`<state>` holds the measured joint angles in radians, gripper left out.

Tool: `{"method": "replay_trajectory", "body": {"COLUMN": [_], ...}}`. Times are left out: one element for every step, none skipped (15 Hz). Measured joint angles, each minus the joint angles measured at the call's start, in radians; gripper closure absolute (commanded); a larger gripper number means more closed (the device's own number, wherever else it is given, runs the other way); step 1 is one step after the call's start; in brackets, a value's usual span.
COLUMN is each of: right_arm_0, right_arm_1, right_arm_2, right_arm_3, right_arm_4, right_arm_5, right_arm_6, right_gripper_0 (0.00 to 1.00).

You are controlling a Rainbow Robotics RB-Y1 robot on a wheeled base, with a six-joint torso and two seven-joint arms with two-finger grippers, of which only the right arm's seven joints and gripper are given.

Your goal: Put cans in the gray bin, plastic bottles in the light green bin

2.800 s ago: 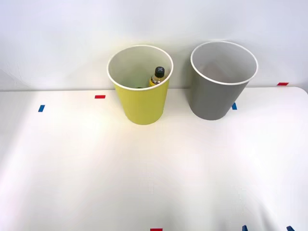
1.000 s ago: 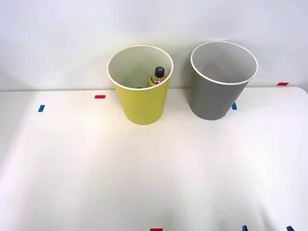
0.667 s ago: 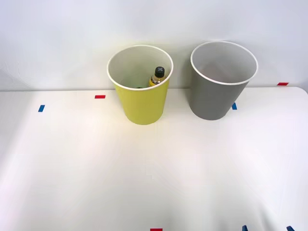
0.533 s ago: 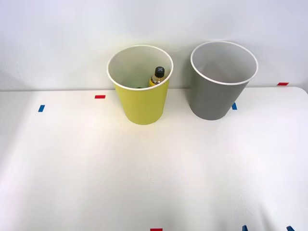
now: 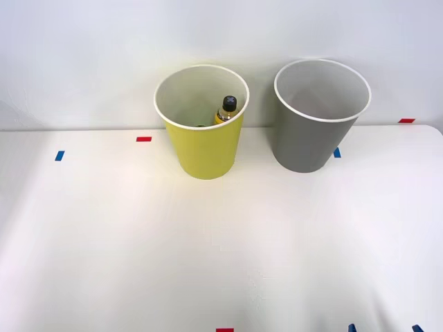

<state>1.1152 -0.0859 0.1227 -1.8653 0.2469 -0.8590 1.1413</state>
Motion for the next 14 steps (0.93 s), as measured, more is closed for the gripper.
{"method": "replay_trajectory", "body": {"right_arm_0": [0.0,0.0,0.0,0.0,0.0,0.0,0.0,0.0,0.0,0.0,0.0,0.0,0.0,0.0], "right_arm_1": [0.0,0.0,0.0,0.0,0.0,0.0,0.0,0.0,0.0,0.0,0.0,0.0,0.0,0.0], "right_arm_2": [0.0,0.0,0.0,0.0,0.0,0.0,0.0,0.0,0.0,0.0,0.0,0.0,0.0,0.0], "right_arm_3": [0.0,0.0,0.0,0.0,0.0,0.0,0.0,0.0,0.0,0.0,0.0,0.0,0.0,0.0], "right_arm_4": [0.0,0.0,0.0,0.0,0.0,0.0,0.0,0.0,0.0,0.0,0.0,0.0,0.0,0.0], "right_arm_5": [0.0,0.0,0.0,0.0,0.0,0.0,0.0,0.0,0.0,0.0,0.0,0.0,0.0,0.0], "right_arm_6": [0.0,0.0,0.0,0.0,0.0,0.0,0.0,0.0,0.0,0.0,0.0,0.0,0.0,0.0], "right_gripper_0": [0.0,0.0,0.0,0.0,0.0,0.0,0.0,0.0,0.0,0.0,0.0,0.0,0.0,0.0]}}
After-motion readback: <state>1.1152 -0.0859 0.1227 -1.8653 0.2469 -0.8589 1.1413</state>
